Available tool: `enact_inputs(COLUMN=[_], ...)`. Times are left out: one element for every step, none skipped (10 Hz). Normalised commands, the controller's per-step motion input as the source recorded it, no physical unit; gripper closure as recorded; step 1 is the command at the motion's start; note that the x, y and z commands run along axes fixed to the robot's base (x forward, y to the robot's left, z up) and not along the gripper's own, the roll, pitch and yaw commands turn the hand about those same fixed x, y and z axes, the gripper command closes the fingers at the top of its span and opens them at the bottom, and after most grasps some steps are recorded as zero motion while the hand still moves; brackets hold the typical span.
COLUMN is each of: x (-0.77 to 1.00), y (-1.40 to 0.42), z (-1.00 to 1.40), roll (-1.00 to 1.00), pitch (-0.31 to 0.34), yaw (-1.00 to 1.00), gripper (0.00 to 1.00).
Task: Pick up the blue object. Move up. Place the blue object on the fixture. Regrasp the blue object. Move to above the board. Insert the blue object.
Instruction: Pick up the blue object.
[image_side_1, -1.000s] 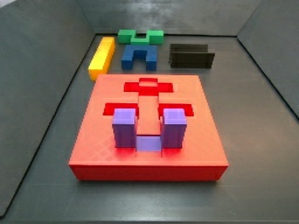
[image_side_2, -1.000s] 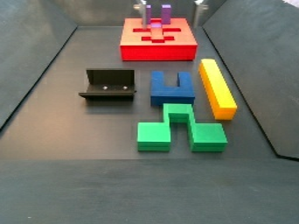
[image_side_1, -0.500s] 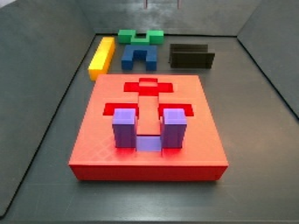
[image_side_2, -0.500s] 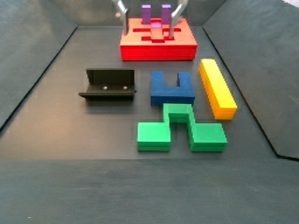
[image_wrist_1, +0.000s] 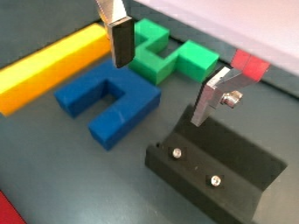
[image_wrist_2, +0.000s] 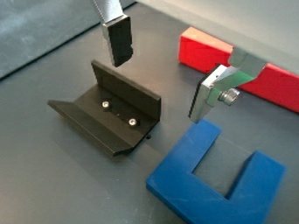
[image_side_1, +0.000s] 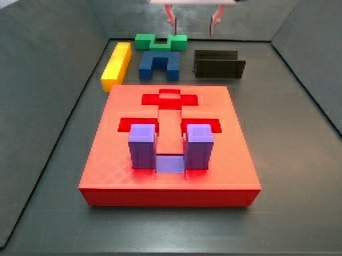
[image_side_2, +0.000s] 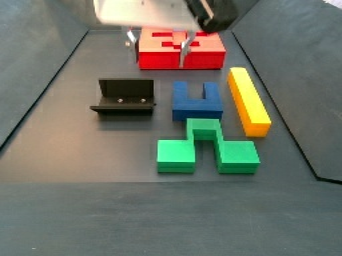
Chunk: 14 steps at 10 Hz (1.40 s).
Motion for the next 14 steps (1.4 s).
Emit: enact_inputs(x=[0.0, 0.0, -0.05, -0.27, -0.29, -0.36, -0.39, -0.24, -0.04, -0.01, 0.0, -0.01, -0.01, -0.19], y=[-0.2, -0.31, -0.26, -0.05, 0.0, 0.0, 0.0, -0.02, -0.04, -0.03, -0.03, -0.03, -0.02, 0.0], z=[-0.43, -0.37, -0.3, -0.14, -0.09, -0.08, -0.07, -0.11, -0.2, -0.25, -0.24, -0.23, -0.23, -0.03], roll=[0.0, 0.01, 0.0, -0.05, -0.07, -0.07, -0.08, -0.08, -0.01, 0.0, 0.0, 0.0, 0.0, 0.0], pitch=[-0.043, -0.027, -0.019, -0.011, 0.0, 0.0, 0.0, -0.036, -0.033, -0.02, -0.014, -0.014, -0.01, 0.0], yaw=[0.18, 0.13, 0.09, 0.0, -0.08, -0.17, -0.2, -0.1, 0.0, 0.0, 0.0, 0.0, 0.0, -0.04], gripper=[0.0, 0.0, 0.0, 0.0, 0.0, 0.0, 0.0, 0.0, 0.0, 0.0, 0.0, 0.0, 0.0, 0.0])
